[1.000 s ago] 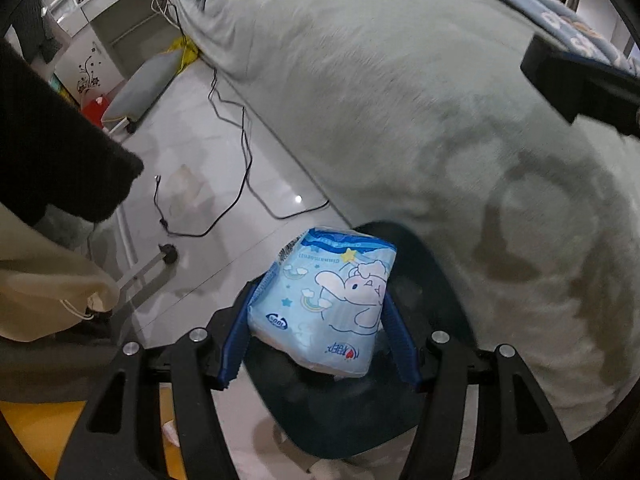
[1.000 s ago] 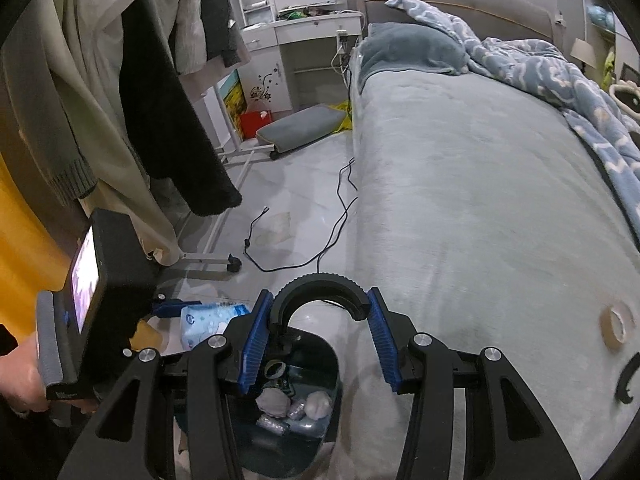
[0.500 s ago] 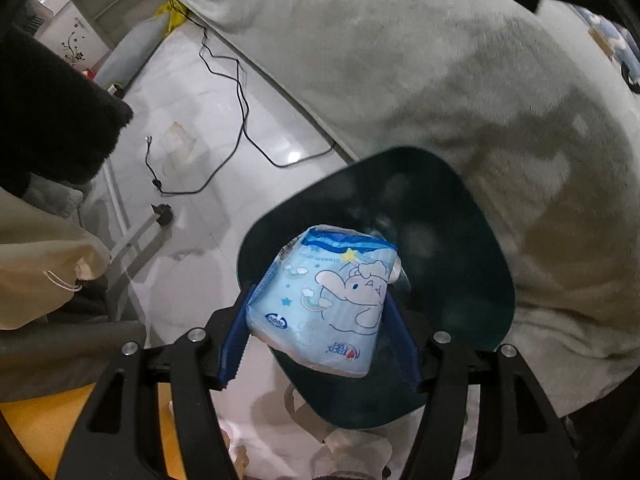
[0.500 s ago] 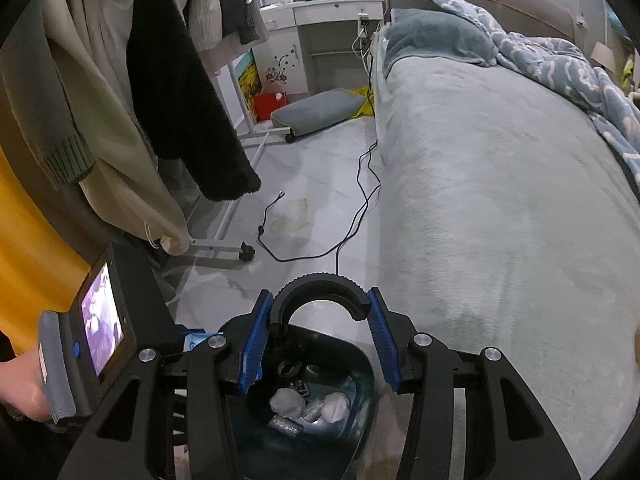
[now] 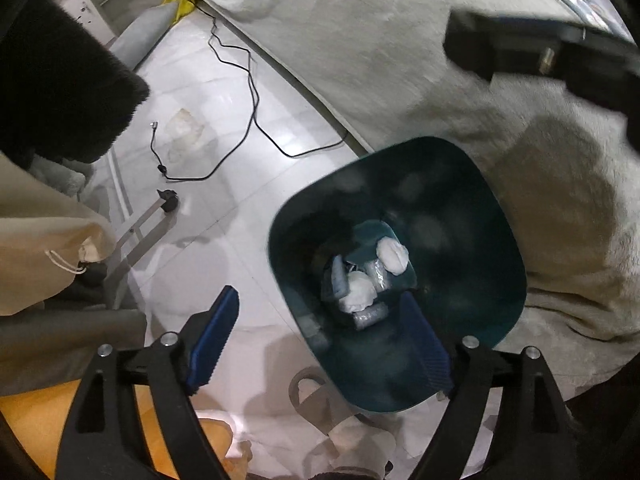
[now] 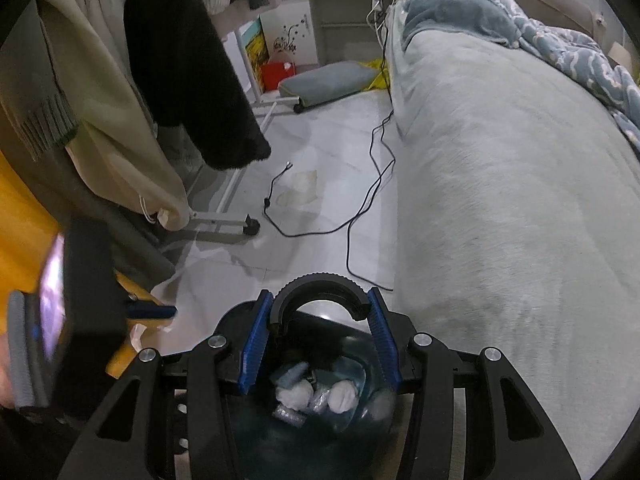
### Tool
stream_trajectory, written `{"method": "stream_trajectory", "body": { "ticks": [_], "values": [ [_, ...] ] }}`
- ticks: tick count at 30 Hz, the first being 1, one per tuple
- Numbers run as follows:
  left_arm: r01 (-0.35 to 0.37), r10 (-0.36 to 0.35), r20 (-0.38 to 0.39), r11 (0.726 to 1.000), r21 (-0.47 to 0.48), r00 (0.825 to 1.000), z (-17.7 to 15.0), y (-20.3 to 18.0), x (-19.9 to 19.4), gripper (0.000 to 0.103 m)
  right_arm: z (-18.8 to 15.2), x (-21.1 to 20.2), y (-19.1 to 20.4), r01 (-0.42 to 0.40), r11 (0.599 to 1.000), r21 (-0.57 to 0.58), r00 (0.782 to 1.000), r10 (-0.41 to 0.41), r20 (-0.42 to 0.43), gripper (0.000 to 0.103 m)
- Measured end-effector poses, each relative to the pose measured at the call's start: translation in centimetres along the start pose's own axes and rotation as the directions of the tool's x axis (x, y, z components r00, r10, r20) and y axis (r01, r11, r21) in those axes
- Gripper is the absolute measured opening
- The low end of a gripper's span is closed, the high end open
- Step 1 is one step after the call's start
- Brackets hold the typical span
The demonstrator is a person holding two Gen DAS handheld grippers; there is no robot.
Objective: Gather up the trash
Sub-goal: 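Open the left tool to drop the diaper packet into the bin, then move both tools back toward the bed, then move both tools over the brown tape roll and black clip on the bed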
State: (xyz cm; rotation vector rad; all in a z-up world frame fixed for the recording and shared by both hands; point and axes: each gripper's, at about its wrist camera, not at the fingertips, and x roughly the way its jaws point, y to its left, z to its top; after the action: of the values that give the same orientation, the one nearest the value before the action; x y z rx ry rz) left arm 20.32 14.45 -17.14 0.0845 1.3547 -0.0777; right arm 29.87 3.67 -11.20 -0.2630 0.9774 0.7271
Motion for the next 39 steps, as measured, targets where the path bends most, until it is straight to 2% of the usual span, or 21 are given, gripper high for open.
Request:
{"method": "stream_trajectory", "body": {
  "ticks": [4, 10, 16, 22, 27, 29, 31, 37, 39],
  "values": [
    [-0.001, 0.002, 0.052, 1.000, -0.019, 0.999, 0.0, 1.1, -1.2, 0.085, -0.1, 1.6, 0.6, 0.003, 1.000, -0.011, 0.999, -0.003, -0.047, 0.049],
    [-0.020, 0.033, 0.174, 0.997, -0.076, 0.984, 0.1, 3.3, -3.8, 0.084, -0.3, 3.9, 1.2, 0.008, 1.000, -0.015, 0.995, -0.009, -0.101, 0.049],
    [-0.046, 0.068, 0.212, 0.993, -0.107, 0.975, -0.1, 4.8, -4.8, 0.076, -0.9, 6.9, 2.3, -0.007, 1.000, -0.026, 0.983, 0.002, -0.182, 0.049],
    [-0.003, 0.037, 0.280, 0.993, -0.122, 0.959, -0.2, 5.7, -6.3, 0.071, -2.1, 9.7, 3.5, -0.011, 0.999, -0.054, 0.966, -0.004, -0.259, 0.049],
    [0.055, -0.003, 0.374, 0.990, -0.129, 0.928, -0.1, 6.3, -8.3, 0.063, -3.2, 11.5, 3.9, -0.005, 0.998, -0.069, 0.949, -0.017, -0.314, 0.049],
    [0.075, -0.016, 0.417, 0.989, -0.125, 0.909, 0.0, 6.4, -9.3, 0.061, -3.7, 12.3, 4.1, 0.000, 0.997, -0.078, 0.941, -0.026, -0.338, 0.049],
    [0.085, -0.022, 0.445, 0.989, -0.121, 0.895, 0.2, 6.4, -9.8, 0.061, -4.2, 12.8, 4.1, 0.007, 0.996, -0.086, 0.933, -0.037, -0.357, 0.049],
    [0.112, -0.041, 0.546, 0.989, -0.096, 0.837, 0.6, 5.6, -12.4, 0.061, -5.6, 13.7, 4.2, 0.017, 0.994, -0.111, 0.910, -0.061, -0.410, 0.050],
    [0.107, -0.043, 0.568, 0.991, -0.080, 0.822, 0.5, 5.2, -12.8, 0.061, -5.9, 13.7, 4.2, 0.021, 0.993, -0.116, 0.903, -0.068, -0.424, 0.053]
  ]
}}
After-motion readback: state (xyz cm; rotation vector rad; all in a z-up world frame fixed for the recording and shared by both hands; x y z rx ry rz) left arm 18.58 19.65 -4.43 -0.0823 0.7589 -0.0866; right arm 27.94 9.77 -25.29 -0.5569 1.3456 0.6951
